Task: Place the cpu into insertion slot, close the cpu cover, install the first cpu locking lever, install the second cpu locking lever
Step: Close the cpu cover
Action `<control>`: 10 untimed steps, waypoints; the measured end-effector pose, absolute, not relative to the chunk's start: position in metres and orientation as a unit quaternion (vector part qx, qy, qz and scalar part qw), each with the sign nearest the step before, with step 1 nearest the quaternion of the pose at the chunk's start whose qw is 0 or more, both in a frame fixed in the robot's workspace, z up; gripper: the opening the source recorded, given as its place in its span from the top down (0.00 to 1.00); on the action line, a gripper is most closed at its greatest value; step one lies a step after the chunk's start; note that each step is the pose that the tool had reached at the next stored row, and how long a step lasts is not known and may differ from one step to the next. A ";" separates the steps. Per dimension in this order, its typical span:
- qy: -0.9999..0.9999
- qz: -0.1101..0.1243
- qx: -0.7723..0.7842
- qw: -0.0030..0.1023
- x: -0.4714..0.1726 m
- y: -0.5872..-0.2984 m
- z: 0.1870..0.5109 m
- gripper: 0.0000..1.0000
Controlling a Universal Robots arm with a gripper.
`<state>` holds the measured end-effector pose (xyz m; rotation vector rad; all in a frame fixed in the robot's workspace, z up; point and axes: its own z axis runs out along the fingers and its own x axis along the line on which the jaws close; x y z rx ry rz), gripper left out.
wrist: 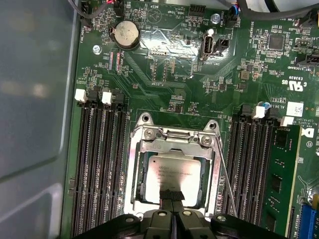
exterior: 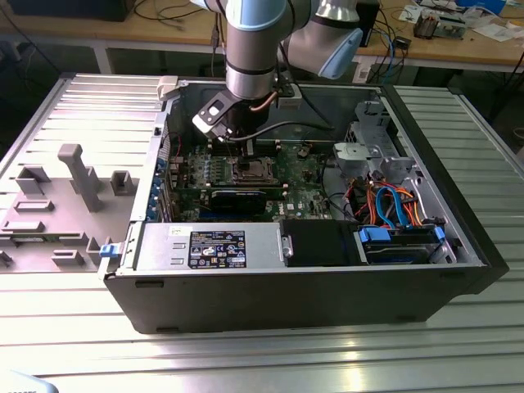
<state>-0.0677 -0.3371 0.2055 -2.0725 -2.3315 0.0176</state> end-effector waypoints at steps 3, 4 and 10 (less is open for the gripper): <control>-0.747 0.006 -0.664 0.011 -0.066 -0.337 0.205 0.89; -0.748 0.006 -0.664 0.011 -0.064 -0.337 0.205 0.89; -0.748 0.006 -0.664 0.011 -0.055 -0.337 0.211 0.89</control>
